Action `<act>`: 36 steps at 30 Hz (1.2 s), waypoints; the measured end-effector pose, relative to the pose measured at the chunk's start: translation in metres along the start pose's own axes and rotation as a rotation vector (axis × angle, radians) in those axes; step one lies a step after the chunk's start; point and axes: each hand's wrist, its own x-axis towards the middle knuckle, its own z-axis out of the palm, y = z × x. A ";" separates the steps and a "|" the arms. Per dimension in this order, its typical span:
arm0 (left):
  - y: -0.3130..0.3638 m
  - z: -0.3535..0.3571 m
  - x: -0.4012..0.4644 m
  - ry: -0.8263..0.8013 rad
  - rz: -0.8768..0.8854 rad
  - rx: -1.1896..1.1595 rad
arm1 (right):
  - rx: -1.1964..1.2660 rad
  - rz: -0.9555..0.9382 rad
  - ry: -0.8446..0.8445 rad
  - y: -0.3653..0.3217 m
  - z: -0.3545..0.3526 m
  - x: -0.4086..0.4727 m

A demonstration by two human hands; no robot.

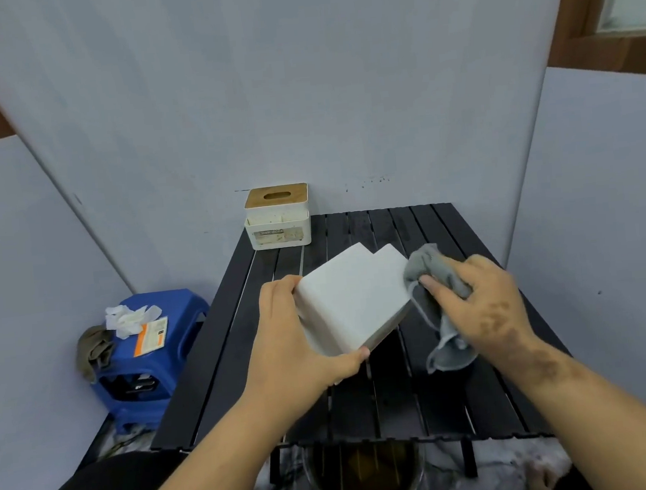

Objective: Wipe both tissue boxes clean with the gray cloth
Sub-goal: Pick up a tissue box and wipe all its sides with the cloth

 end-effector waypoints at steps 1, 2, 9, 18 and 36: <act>0.000 0.000 0.000 -0.004 0.000 -0.001 | -0.019 0.014 -0.002 -0.002 0.002 -0.002; 0.000 0.000 0.001 -0.010 -0.004 -0.006 | -0.021 -0.037 -0.010 -0.012 0.006 -0.008; 0.001 0.001 0.001 -0.017 0.004 -0.021 | -0.016 -0.393 -0.118 -0.040 0.018 -0.019; 0.006 0.004 -0.005 -0.020 0.058 0.111 | -0.050 -0.340 -0.091 -0.054 0.021 -0.014; 0.011 0.007 -0.007 -0.048 0.083 0.172 | -0.052 -0.241 -0.135 -0.045 0.012 0.011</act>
